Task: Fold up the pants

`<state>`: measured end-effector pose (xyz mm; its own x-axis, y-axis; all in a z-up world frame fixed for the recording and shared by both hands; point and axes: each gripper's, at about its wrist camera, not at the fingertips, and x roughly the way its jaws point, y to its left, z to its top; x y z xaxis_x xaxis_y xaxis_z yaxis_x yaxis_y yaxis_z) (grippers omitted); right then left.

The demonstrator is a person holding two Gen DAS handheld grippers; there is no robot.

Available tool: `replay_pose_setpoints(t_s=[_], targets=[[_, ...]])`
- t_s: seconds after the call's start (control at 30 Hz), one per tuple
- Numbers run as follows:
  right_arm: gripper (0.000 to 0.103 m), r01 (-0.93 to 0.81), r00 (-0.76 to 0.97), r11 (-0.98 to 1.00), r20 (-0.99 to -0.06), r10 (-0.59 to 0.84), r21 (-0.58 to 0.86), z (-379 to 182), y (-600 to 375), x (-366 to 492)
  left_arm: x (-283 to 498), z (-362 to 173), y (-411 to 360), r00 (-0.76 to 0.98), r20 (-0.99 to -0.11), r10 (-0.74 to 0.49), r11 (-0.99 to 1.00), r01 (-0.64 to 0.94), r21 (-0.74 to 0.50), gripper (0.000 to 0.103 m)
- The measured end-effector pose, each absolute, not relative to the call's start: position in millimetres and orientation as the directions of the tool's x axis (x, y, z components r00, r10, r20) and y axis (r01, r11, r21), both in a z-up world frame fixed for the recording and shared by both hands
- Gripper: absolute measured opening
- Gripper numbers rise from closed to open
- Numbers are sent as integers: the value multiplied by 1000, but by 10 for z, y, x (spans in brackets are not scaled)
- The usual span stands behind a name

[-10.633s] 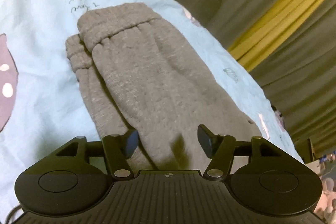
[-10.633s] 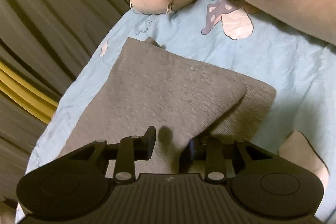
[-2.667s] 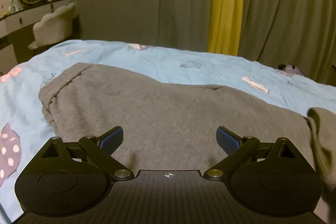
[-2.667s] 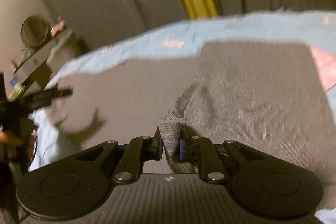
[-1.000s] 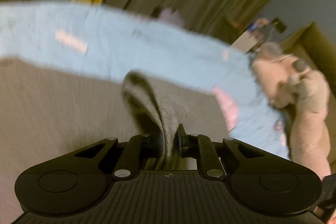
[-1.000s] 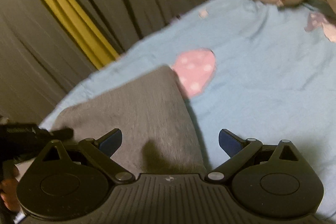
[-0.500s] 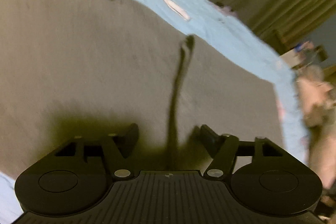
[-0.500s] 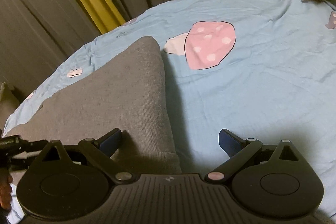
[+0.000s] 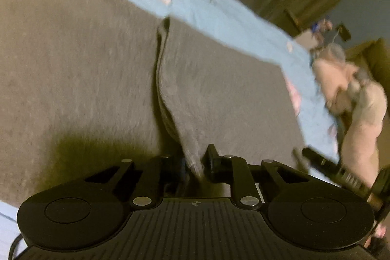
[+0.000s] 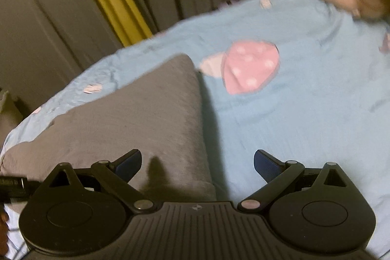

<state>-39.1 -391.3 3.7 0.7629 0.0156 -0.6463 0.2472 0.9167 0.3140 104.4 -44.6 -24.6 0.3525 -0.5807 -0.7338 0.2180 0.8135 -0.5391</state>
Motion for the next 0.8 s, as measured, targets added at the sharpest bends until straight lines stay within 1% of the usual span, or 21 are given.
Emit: replay_pose_setpoints(t_s=[0.07, 0.13, 0.2, 0.23, 0.37, 0.43, 0.5, 0.53, 0.57, 0.6, 0.63, 0.67, 0.8], targets=[[96, 220, 784, 930, -621, 11, 295, 105, -3835, -434, 1021, -130, -386, 392, -710, -585, 808, 205, -552, 16], [87, 187, 793, 938, -608, 30, 291, 139, -3746, -476, 981, -31, -303, 433, -696, -573, 814, 201, -545, 13], [80, 158, 774, 947, -630, 57, 279, 124, -3651, -460, 935, 12, -171, 457, -695, -555, 824, 194, -532, 12], [78, 141, 756, 953, -650, 71, 268, 97, -3590, -435, 925, 0, -106, 461, -699, -547, 829, 183, -528, 12], [78, 108, 672, 983, -739, 39, 150, -45, -3360, -297, 875, -241, 14, 416, -769, -485, 870, 137, -475, 13], [87, 105, 634, 989, -773, 14, 105, -118, -3298, -227, 875, -361, -5, 395, -796, -458, 884, 110, -454, 16], [91, 117, 630, 987, -776, 11, 109, -139, -3313, -210, 898, -359, 49, 408, -772, -487, 863, 88, -497, 19], [92, 127, 629, 984, -778, 16, 123, -144, -3342, -206, 903, -340, 85, 416, -761, -497, 854, 79, -515, 28], [92, 142, 628, 979, -778, 26, 147, -148, -3388, -204, 895, -321, 124, 426, -749, -507, 846, 79, -528, 42], [93, 153, 630, 973, -776, 37, 171, -150, -3427, -215, 888, -305, 149, 434, -738, -517, 838, 79, -540, 52], [93, 170, 633, 965, -772, 48, 200, -152, -3480, -220, 873, -299, 182, 439, -730, -524, 832, 76, -550, 67], [93, 184, 637, 958, -769, 52, 218, -155, -3523, -225, 865, -303, 188, 438, -723, -535, 823, 78, -563, 75], [93, 213, 688, 944, -725, 37, 251, -102, -3577, -291, 871, -331, 186, 395, -693, -603, 775, 86, -626, 75]])
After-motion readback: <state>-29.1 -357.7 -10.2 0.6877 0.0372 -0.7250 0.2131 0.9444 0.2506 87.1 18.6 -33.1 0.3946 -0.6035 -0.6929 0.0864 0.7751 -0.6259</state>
